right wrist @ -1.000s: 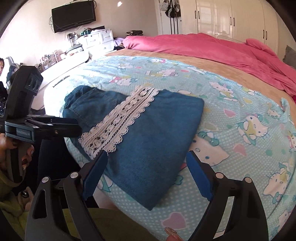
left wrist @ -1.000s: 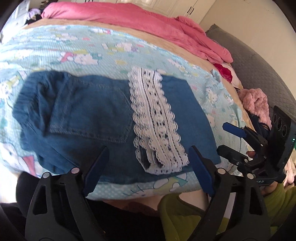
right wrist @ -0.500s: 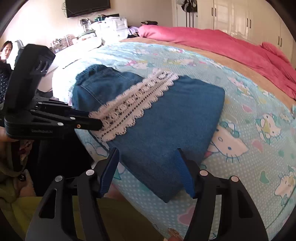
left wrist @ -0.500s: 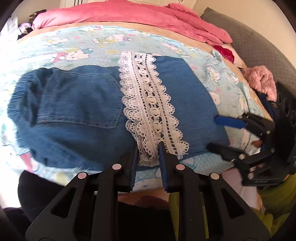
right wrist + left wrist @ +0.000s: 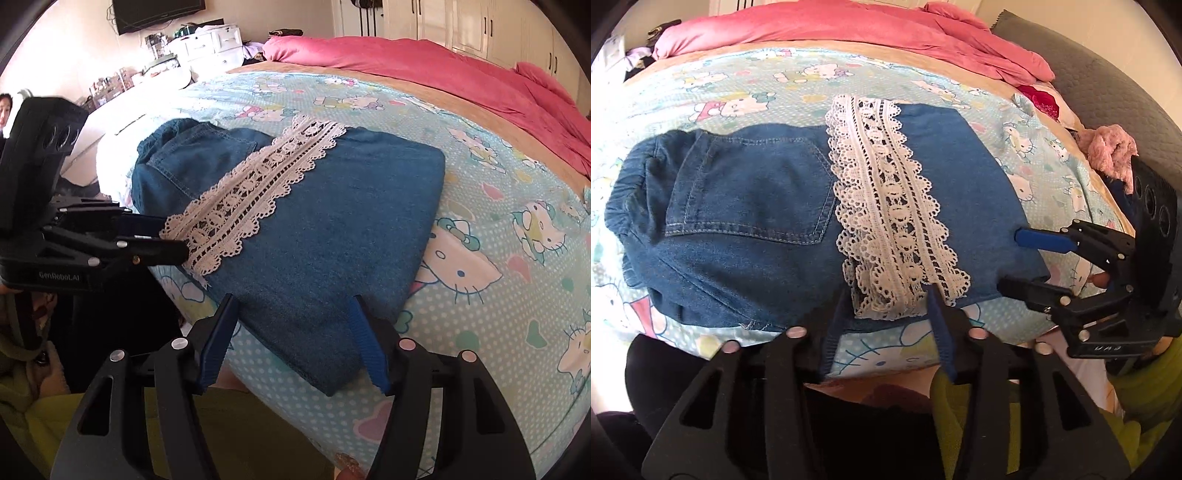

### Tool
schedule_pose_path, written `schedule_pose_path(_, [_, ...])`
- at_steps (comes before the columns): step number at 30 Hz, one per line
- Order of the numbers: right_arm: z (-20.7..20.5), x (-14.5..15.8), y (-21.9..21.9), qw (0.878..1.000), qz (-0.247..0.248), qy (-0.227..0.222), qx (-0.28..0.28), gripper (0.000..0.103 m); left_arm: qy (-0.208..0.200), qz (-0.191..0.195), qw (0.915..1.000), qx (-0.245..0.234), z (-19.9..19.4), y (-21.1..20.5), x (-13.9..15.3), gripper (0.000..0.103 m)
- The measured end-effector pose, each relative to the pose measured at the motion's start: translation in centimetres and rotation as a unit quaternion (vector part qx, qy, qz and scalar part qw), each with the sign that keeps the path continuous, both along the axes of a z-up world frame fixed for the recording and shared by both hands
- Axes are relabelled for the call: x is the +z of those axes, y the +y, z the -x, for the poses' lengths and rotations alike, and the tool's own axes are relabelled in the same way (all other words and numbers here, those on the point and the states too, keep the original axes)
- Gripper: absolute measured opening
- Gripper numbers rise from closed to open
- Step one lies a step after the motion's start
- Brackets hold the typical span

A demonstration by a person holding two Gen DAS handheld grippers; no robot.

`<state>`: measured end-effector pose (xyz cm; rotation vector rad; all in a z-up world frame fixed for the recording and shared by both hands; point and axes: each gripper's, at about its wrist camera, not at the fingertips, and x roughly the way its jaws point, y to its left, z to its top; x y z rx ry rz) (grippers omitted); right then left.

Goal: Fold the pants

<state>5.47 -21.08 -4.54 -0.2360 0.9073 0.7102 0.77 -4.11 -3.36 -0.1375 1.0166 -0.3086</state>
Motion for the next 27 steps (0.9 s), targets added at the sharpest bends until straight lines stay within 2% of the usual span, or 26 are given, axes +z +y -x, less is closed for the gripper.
schedule_pose_path(2, [0.0, 0.5, -0.5, 1.000, -0.006, 0.000, -0.006, 0.062, -0.005, -0.005, 1.0000, 0.002, 0.1, 0.0, 0.3, 0.056])
schedule_pose_path(4, [0.0, 1.0, -1.0, 1.000, -0.012, -0.001, -0.015, 0.069, -0.008, -0.009, 0.9999, 0.004, 0.2, -0.1, 0.6, 0.065])
schedule_pose_path(6, [-0.1, 1.4, -1.6, 1.000, -0.020, -0.003, -0.024, 0.071, -0.012, -0.011, 0.9998, 0.006, 0.3, -0.1, 0.9, 0.067])
schedule_pose_path(14, [-0.3, 2.6, -3.2, 0.998, -0.036, -0.007, -0.051, 0.087, -0.026, -0.026, 0.9993, 0.011, 0.8, -0.3, 2.0, 0.092])
schedule_pose_path(17, [-0.3, 2.8, -3.5, 0.998, -0.036, -0.011, -0.058, 0.092, -0.029, -0.033, 0.9990, 0.011, 0.9, -0.4, 2.3, 0.093])
schedule_pose_path(21, [-0.4, 3.1, -3.8, 0.997, -0.037, -0.015, -0.065, 0.094, -0.026, -0.050, 0.9982, 0.022, 0.9, -0.4, 2.4, 0.093])
schedule_pose_path(27, [-0.3, 3.7, -3.9, 0.997, -0.037, -0.025, -0.069, 0.095, -0.030, -0.052, 0.9978, 0.026, 1.1, -0.1, 2.8, 0.093])
